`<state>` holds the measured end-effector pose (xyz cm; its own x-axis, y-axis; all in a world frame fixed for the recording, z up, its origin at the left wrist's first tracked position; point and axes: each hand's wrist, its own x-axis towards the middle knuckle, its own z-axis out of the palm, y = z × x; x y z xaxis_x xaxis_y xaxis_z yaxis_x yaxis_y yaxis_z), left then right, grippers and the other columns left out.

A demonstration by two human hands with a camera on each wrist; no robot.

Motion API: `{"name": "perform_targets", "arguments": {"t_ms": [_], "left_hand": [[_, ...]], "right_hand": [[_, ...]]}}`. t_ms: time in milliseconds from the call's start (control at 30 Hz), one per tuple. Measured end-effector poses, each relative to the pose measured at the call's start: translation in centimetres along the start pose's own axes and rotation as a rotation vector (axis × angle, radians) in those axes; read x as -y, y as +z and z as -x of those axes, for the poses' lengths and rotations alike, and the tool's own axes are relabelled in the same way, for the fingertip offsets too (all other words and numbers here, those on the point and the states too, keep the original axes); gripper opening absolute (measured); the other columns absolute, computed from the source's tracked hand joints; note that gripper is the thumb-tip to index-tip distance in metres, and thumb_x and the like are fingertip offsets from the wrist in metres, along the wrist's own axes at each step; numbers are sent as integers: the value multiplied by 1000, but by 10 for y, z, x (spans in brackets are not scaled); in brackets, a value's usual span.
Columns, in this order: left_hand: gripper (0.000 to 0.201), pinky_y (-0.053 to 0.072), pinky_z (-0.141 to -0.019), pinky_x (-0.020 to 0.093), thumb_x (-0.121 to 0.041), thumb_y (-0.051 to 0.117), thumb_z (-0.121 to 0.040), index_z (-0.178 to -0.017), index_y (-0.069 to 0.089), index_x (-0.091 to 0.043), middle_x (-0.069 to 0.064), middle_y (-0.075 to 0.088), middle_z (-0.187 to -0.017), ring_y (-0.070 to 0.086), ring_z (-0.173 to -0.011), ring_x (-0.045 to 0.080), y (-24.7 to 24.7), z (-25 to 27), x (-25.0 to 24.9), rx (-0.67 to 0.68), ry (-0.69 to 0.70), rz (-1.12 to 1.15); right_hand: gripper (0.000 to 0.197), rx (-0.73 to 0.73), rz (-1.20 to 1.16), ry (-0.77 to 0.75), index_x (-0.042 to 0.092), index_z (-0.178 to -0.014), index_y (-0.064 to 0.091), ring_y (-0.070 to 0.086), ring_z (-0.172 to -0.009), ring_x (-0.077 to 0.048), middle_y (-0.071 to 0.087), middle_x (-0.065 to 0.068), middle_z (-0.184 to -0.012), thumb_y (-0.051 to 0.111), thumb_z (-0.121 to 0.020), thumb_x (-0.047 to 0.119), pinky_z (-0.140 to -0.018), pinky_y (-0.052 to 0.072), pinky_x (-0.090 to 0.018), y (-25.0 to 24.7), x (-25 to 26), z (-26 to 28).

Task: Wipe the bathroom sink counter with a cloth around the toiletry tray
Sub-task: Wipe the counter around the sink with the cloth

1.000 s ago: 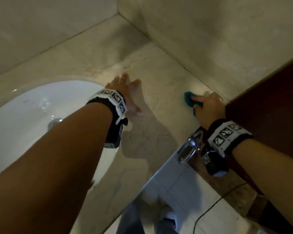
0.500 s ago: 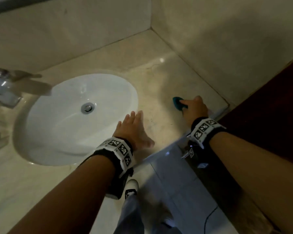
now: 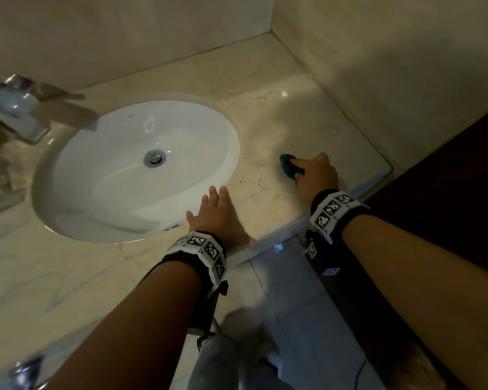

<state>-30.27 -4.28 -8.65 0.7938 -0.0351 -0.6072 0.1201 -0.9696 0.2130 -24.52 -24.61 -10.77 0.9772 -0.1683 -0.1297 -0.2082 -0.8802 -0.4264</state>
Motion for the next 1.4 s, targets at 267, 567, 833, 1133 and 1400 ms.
{"name": "perform_targets", "arguments": {"t_ms": [267,567,833,1133,1400], "left_hand": [[139,6,-115,59,-58,79,-61,-147,-21,-16,1,-22,-157,-10,-147,23,0,-1,-6,43,-25,-42],[141,8,-115,59,-48,84,-61,-146,-23,-15,2,-25,-156,-11,-146,25,0,-5,3,86,33,-60],[142,7,-114,61,-46,85,-59,-147,-23,-17,0,-24,-156,-11,-146,24,-1,-8,2,91,22,-21],[142,7,-114,61,-46,86,-58,-148,-20,-18,-1,-22,-157,-11,-146,23,-2,-5,3,74,24,-7],[141,6,-115,60,-45,86,-58,-148,-19,-18,0,-21,-157,-10,-146,23,-3,-3,5,64,49,18]], "right_hand": [[27,40,-58,-163,16,-116,56,49,-86,-21,42,-3,-97,55,-90,22,-73,45,-27,39,17,48],[43,-6,46,4,32,-129,53,49,-110,-37,47,-20,-126,44,-90,17,-89,41,-38,4,13,5],[28,49,-154,-161,3,-110,58,41,-64,-7,38,2,-80,58,-90,23,-52,36,-10,14,11,6],[16,150,-299,-192,8,-92,56,51,-79,-16,47,-2,-86,63,-86,21,-60,38,-14,27,58,4],[28,289,-14,-431,19,-108,69,47,-80,-15,40,-1,-92,58,-87,4,-64,35,-9,-10,1,35]]}}
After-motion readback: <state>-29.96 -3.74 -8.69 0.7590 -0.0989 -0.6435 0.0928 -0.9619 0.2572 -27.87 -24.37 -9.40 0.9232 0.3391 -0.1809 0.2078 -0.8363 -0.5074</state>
